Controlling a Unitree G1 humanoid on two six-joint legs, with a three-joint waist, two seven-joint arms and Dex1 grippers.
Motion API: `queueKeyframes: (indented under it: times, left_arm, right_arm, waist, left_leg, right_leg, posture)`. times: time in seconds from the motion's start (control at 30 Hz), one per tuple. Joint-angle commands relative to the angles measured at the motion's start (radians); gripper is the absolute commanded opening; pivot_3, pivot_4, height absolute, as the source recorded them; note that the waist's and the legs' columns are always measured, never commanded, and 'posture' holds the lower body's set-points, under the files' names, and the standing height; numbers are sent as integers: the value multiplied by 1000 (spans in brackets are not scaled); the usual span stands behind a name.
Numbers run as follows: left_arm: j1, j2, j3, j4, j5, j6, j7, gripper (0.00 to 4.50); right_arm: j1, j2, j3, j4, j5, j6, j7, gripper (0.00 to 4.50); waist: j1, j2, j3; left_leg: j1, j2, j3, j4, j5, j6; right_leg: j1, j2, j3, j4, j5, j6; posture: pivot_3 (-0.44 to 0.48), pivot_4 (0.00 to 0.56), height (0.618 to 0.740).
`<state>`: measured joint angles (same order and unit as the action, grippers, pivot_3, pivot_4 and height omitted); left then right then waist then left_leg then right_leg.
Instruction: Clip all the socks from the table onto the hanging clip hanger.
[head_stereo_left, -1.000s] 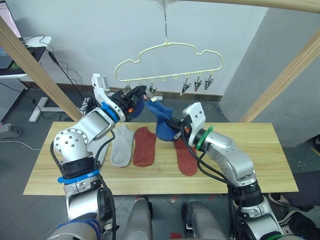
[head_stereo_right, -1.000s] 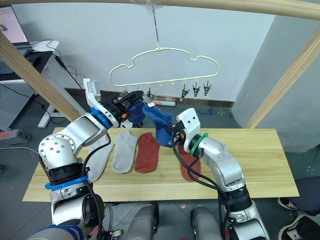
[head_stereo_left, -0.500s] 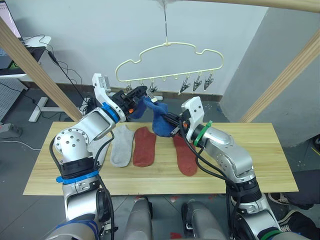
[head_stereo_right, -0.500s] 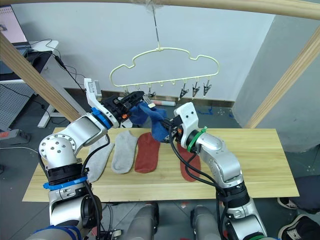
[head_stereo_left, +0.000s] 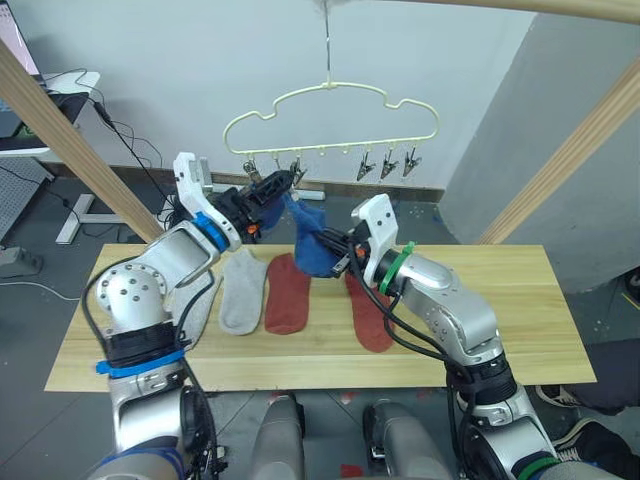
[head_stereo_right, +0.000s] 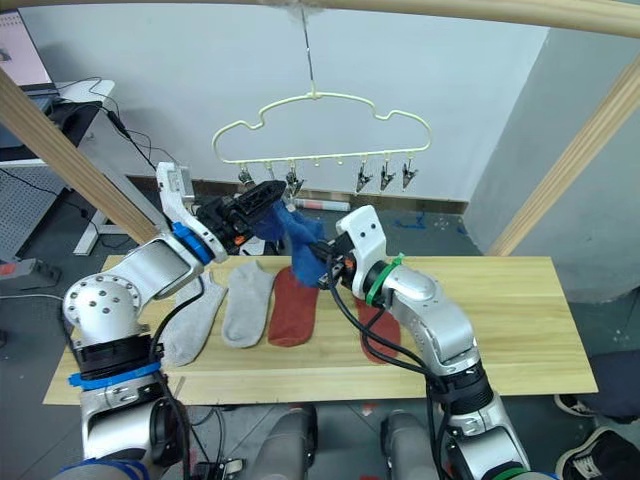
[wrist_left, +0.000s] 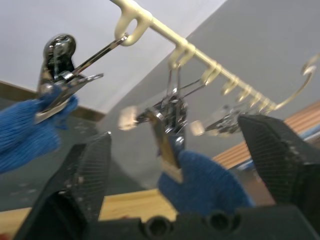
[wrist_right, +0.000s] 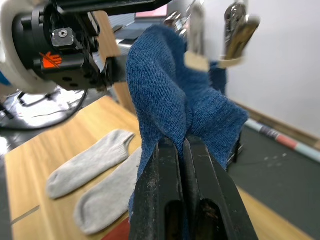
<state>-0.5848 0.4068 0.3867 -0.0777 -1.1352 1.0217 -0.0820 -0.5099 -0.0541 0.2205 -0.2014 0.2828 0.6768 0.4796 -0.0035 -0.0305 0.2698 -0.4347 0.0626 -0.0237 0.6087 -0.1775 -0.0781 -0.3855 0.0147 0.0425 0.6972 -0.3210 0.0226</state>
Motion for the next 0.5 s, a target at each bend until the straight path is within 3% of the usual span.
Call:
queueKeyframes:
  times: [0.03,0.4,0.5]
  left_arm:
    - [24,48,-35,-97,49,-28,-63,4500]
    - [97,90,-135,-154,241,-154,-188,4500]
    - [122,104,-185,-182,316,-207,-239,4500]
  right_arm:
    - [3,34,-20,-48,84,63,8,728]
    - [43,-76,-49,-100,107,113,3,4481]
    - [72,-134,-67,-141,96,104,5,4481]
  waist:
    - [2,0,0]
    - [4,0,0]
    - [3,0,0]
  left_leg:
    - [0,0,0,0,0,0]
    - [-1,-1,0,0,-2,3]
    - [-1,0,0,-1,-2,3]
  right_leg:
    - [0,0,0,0,0,0]
    - [0,0,0,0,0,0]
    - [-1,0,0,0,0,0]
  posture:
    - [86,254,740]
    - [70,251,740]
    - [70,251,740]
